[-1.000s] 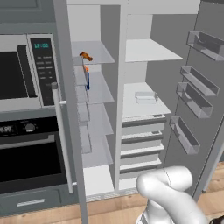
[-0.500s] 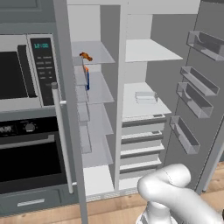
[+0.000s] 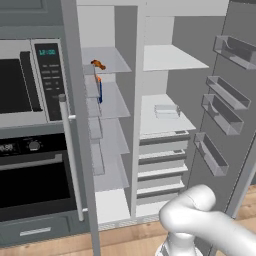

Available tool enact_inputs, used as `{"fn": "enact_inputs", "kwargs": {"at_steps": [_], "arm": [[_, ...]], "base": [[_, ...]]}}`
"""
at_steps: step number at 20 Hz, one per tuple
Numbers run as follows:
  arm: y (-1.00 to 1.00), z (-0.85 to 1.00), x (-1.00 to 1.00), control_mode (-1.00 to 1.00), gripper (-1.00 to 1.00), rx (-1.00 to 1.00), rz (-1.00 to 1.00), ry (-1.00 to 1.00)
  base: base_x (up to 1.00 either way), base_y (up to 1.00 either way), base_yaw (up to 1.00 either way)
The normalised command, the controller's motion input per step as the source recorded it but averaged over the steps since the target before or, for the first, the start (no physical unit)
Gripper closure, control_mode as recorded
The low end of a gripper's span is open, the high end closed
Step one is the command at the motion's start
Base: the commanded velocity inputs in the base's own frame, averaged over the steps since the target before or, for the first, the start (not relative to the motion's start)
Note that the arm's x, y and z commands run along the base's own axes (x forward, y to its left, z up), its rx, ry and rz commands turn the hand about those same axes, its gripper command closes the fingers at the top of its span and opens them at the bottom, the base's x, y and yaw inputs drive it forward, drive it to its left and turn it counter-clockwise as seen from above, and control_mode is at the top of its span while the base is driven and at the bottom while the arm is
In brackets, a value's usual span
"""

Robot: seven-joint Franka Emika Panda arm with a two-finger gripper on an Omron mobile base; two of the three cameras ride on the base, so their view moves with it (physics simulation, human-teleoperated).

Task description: There's a chicken drumstick in the fridge that needs to be moved to the freezer for freezing. Pick up the chicken drumstick from the fridge, place it on any shelf in the freezer, and close the fridge and freezer doors when done.

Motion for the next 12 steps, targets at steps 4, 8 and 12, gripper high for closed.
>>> {"fn": "enact_inputs", "kwargs": {"at_steps": [4,8,12], "arm": [[-0.02,-0.34,0.66,-1.00,-1.00,0.00,0.00,0.00],[-0.42,-0.30,0.76,-1.00,-1.00,0.00,0.04,0.00],[-0.65,-0.28,0.53,-1.00,-1.00,0.00,0.08,0.00]], "base": [[0.00,0.00,0.00],[0.00,0.00,0.00],[0.00,0.00,0.00]]}}
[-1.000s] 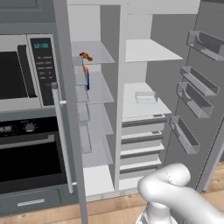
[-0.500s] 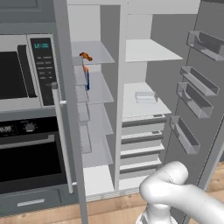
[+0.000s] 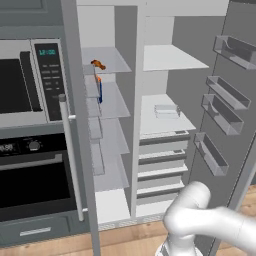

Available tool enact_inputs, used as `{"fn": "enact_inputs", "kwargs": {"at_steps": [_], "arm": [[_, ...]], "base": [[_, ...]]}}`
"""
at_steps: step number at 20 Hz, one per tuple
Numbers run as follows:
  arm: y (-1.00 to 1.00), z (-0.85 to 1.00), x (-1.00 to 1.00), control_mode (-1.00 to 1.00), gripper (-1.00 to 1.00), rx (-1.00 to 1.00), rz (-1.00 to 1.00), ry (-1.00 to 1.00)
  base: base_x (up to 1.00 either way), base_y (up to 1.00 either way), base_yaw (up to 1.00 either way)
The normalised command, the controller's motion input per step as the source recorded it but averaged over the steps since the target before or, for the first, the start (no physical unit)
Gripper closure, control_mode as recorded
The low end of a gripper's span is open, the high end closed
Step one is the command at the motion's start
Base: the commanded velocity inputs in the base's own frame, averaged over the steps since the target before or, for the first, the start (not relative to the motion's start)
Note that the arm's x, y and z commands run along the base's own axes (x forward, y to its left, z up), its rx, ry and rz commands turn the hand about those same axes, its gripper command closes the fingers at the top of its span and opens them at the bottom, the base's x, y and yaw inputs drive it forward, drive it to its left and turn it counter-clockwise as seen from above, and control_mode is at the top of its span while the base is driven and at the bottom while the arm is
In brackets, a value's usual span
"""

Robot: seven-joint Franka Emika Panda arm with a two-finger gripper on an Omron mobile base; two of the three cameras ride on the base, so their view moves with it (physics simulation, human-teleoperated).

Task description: There's a chicken drumstick in the fridge that needs to be moved to the freezer for freezing. Pick up the chicken drumstick from the fridge, place it on any shelf in the freezer, and close the fridge and freezer doors when done.

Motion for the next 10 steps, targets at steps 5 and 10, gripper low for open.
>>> {"fn": "enact_inputs", "kwargs": {"at_steps": [5,10], "arm": [[0.01,-0.19,0.12,-1.00,-1.00,-0.01,0.05,-0.03],[0.76,-0.09,-0.15,-1.00,-1.00,0.00,0.06,-0.04]], "base": [[0.00,0.00,0.00],[0.00,0.00,0.00]]}}
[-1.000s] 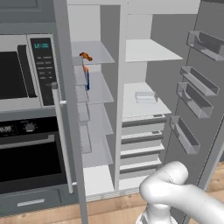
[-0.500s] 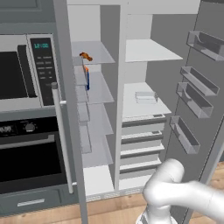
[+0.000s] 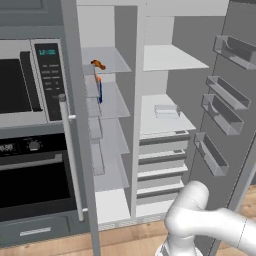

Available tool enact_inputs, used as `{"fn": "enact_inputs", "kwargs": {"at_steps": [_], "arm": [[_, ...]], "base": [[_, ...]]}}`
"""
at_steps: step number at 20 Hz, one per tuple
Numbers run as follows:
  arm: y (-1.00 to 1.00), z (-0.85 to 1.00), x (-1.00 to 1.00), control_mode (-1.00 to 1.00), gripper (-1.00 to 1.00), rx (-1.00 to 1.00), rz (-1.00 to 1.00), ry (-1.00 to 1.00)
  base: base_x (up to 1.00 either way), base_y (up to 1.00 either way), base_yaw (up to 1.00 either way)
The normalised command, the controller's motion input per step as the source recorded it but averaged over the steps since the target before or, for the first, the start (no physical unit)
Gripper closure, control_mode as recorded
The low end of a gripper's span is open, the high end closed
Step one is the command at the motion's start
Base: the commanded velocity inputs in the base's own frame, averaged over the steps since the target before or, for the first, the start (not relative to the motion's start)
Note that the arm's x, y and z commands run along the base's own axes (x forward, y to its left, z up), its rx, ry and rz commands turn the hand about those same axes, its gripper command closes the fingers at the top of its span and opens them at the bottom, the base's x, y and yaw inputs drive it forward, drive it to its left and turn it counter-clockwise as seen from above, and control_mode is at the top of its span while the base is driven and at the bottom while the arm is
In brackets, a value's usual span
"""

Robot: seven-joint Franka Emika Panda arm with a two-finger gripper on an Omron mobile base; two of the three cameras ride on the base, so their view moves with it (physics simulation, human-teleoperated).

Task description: There's a chicken drumstick in the fridge that needs to be moved to the freezer for freezing. Pick up the chicken drumstick from the fridge, place it on any shelf in the freezer, and close the fridge and freezer doors when done.

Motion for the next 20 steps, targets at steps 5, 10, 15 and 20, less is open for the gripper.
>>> {"fn": "enact_inputs", "kwargs": {"at_steps": [5,10,15,20], "arm": [[1.00,-0.18,0.08,-1.00,-1.00,-0.03,0.00,-0.03],[1.00,-0.04,0.02,-1.00,-1.00,0.00,0.00,0.00],[1.00,0.02,0.01,-1.00,-1.00,0.00,0.00,-0.01],[1.00,0.00,0.01,-1.00,-1.00,0.00,0.04,0.00]], "base": [[0.00,0.00,0.00],[0.00,0.00,0.00],[0.00,0.00,0.00],[0.00,0.00,0.00]]}}
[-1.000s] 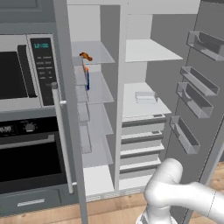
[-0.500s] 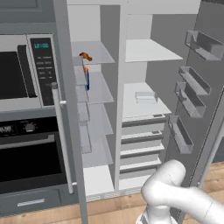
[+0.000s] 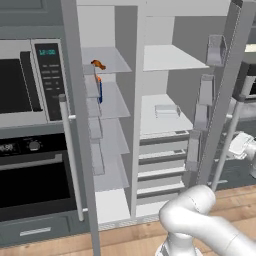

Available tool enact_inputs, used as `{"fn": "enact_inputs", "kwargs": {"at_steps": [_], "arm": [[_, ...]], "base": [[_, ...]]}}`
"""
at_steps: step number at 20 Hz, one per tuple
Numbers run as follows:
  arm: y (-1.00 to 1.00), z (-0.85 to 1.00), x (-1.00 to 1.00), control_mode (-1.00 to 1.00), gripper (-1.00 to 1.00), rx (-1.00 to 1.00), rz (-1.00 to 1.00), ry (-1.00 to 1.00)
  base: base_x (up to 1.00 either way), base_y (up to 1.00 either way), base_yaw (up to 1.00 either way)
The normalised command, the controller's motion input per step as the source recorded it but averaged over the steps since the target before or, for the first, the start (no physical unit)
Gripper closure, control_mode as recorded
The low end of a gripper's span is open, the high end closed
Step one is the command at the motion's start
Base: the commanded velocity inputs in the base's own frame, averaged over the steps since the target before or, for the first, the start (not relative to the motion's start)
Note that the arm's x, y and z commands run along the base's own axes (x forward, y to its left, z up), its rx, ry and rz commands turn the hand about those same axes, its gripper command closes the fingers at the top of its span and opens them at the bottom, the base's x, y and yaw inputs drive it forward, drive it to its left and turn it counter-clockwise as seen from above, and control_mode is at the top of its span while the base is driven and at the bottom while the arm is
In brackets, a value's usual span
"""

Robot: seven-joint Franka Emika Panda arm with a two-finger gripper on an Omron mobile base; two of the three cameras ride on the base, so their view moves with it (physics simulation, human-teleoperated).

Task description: There's a chicken drumstick in the fridge that needs to be moved to the freezer for freezing. Pick up the chicken drumstick from the fridge, place it on any shelf in the freezer, and close the fridge and freezer doors when done.

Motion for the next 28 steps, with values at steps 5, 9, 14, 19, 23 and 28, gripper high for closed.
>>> {"fn": "enact_inputs", "kwargs": {"at_steps": [5,9,14,19,23,28], "arm": [[1.00,0.00,0.08,-1.00,-1.00,0.00,0.06,0.00],[0.98,0.00,0.28,-1.00,-1.00,0.00,0.05,-0.02],[0.61,0.00,0.43,-1.00,-1.00,0.00,0.02,-0.02],[0.21,0.00,0.65,-1.00,-1.00,0.00,0.01,0.00],[0.01,0.00,0.68,-1.00,-1.00,0.00,0.05,0.00],[0.00,0.00,0.69,-1.00,-1.00,0.00,0.04,0.00]], "base": [[0.00,0.00,0.00],[0.00,0.00,0.00],[0.00,0.00,0.00],[0.00,0.00,0.00],[0.00,0.00,0.00],[0.00,0.00,0.00]]}}
